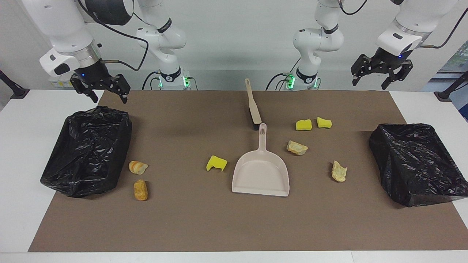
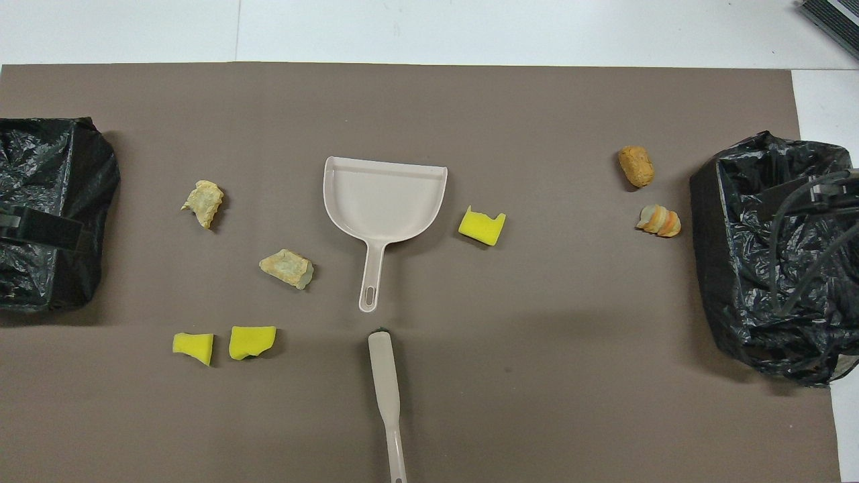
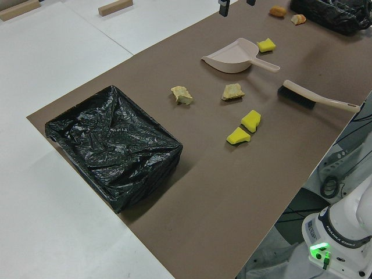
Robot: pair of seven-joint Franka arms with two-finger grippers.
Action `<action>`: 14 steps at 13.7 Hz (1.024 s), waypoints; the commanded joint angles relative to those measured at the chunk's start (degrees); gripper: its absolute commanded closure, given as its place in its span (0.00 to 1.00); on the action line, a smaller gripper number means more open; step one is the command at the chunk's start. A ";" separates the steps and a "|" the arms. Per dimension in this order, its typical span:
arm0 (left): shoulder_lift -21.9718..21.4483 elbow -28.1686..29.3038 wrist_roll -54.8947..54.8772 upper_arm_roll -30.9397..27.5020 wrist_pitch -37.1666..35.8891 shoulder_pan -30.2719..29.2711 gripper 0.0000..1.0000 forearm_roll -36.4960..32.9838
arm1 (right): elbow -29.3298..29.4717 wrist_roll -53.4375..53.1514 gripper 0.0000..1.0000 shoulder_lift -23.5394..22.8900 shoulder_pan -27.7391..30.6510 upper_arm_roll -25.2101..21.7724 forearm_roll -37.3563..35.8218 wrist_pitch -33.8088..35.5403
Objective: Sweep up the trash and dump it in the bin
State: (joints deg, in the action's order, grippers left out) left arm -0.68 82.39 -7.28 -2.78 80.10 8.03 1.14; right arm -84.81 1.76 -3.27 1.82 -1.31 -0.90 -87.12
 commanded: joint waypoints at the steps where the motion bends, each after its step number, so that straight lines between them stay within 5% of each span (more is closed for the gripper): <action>1: -1.86 2.06 0.33 -0.03 -0.65 0.32 0.00 0.62 | -0.01 -0.80 0.00 0.37 0.20 0.00 0.99 -0.51; 10: -2.22 2.95 0.86 0.32 0.67 0.67 0.00 0.62 | -0.01 -0.80 0.00 0.37 0.20 0.00 0.99 -0.51; 14: -5.29 9.35 1.73 0.49 4.78 3.74 0.00 0.71 | -0.01 -0.80 0.00 0.37 0.20 0.00 0.99 -0.51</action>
State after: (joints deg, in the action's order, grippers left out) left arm -2.49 85.74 -7.07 -1.98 81.02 9.57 1.35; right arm -84.81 1.76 -3.27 1.82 -1.31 -0.90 -87.12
